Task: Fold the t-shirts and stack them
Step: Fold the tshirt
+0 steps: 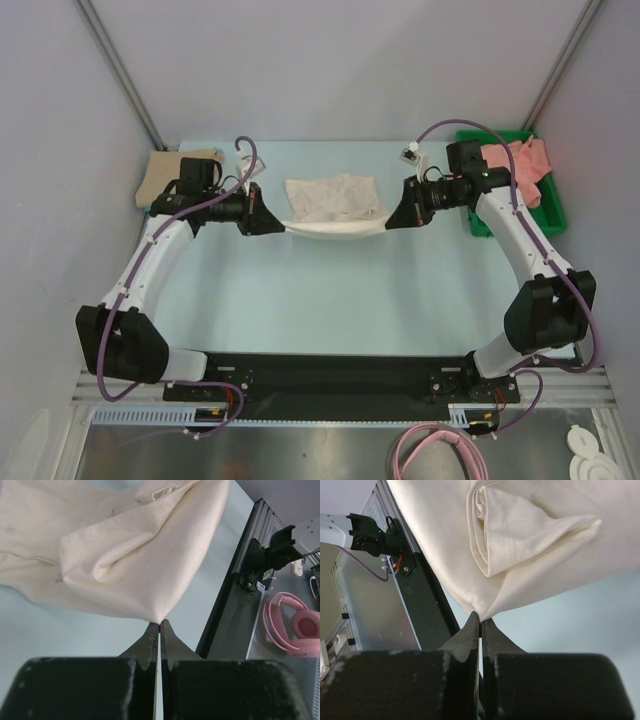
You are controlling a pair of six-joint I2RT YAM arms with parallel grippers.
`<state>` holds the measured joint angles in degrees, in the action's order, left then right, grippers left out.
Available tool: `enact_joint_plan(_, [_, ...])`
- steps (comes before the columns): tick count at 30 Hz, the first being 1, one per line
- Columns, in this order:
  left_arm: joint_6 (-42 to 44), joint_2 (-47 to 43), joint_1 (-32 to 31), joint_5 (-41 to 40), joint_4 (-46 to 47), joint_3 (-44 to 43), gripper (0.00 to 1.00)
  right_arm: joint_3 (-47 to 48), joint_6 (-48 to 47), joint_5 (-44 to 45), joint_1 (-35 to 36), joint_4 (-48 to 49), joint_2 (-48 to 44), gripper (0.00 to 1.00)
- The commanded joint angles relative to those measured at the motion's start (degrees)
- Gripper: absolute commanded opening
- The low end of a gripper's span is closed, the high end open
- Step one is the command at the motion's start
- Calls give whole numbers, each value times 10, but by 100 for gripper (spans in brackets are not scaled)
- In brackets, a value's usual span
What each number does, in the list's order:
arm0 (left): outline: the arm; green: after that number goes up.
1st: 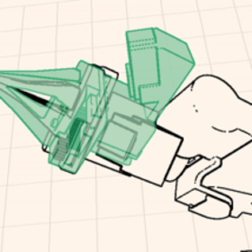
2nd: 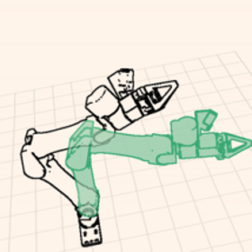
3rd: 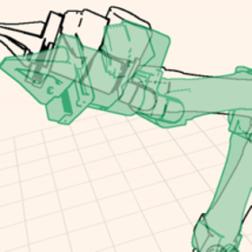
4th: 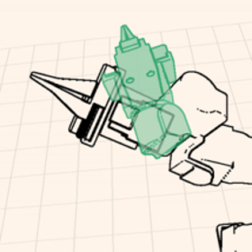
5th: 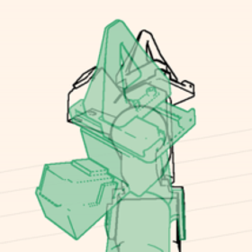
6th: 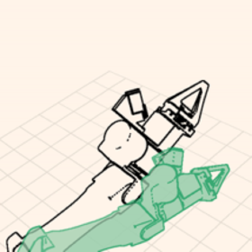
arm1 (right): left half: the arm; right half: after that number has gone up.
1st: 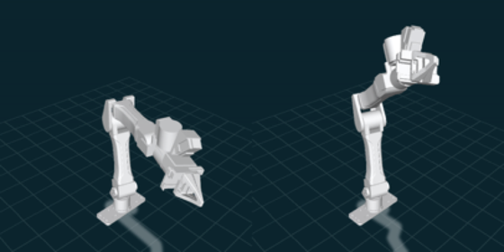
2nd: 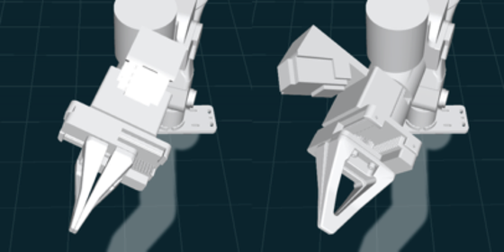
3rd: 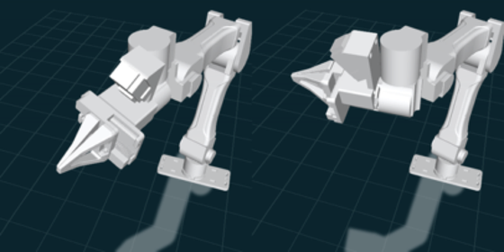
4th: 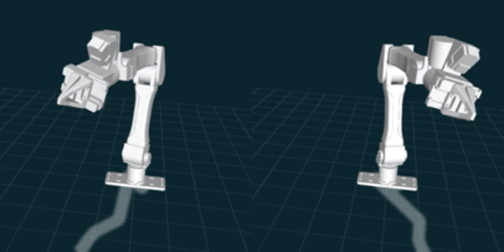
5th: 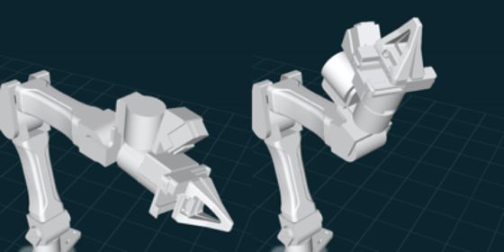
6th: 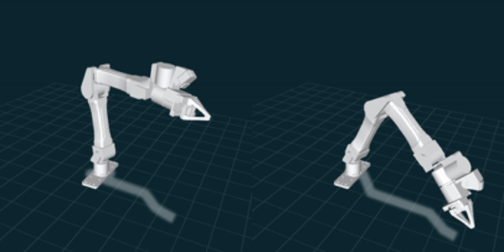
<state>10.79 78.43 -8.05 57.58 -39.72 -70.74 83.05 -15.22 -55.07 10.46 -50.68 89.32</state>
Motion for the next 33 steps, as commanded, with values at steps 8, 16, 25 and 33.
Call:
enact_joint_plan(8, [42, -8, 4, 2, -18, 32, 0, -56, -7, -14, 8, 7, -3, 0])
enact_joint_plan(16, [75, 23, -29, -23, -32, 90, 0, -84, -34, -4, 27, -4, 30, 0])
enact_joint_plan(25, [33, -16, -34, -51, 3, 9, 0, -23, -21, -14, 14, -4, 17, 0])
enact_joint_plan(33, [85, 24, -43, -71, -42, 133, 0, -160, -70, 8, 32, -9, 23, 0])
